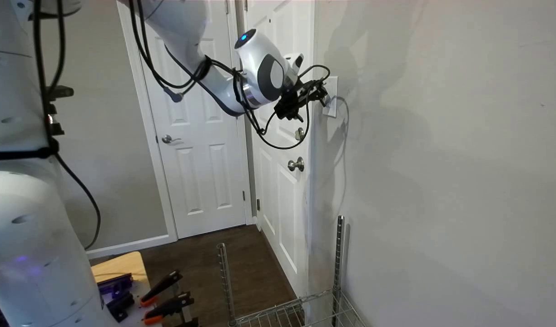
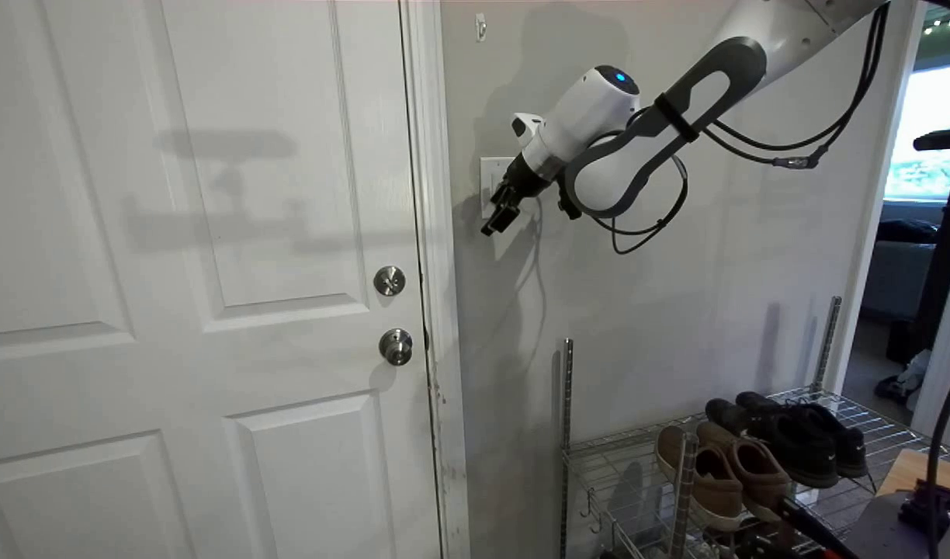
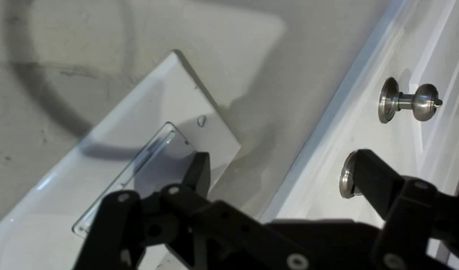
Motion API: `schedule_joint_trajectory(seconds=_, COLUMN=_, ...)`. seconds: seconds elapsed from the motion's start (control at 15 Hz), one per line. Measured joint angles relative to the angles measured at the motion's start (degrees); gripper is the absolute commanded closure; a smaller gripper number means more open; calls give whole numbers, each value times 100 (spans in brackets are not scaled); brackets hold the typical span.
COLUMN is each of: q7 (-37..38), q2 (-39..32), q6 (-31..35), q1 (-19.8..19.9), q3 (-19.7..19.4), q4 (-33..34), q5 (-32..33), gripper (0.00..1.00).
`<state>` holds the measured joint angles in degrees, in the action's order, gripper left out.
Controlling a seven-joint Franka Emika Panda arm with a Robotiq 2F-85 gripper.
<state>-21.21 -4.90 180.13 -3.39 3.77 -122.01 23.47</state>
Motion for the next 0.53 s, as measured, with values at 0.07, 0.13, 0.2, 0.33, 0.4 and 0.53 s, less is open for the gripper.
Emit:
schedule_joint_trajectory(seconds=0.07, q7=0, q2=0, q6=0, q1=0, q3=0, q4=0, q5=0, gripper=0)
schedule_joint_trajectory(seconds=0.13, q7=0, q2=0, q6=2, q1=0, q3=1, q4=0, q5=0, gripper=0)
schedule_joint_trajectory(seconds=0.2, q7=2, q2=3, q6=2, q1=-2, q3=3, q4=-1, q5=0, gripper=0)
schedule_joint_trajectory(seconds=0.33, q7=7, q2=21, q6=17, q1=-13, q3=17, q4=-10, q5=0, gripper=0)
schedule_joint_trajectory(seconds=0.4, q7=8, q2=53, q6=33, q1=-31, q3=28, q4=-29, q5=0, gripper=0)
schedule_joint_trajectory(seconds=0.53, q7=9, q2=136, q6=60, q1=-77, q3=49, q4=-58, q5=0, gripper=0)
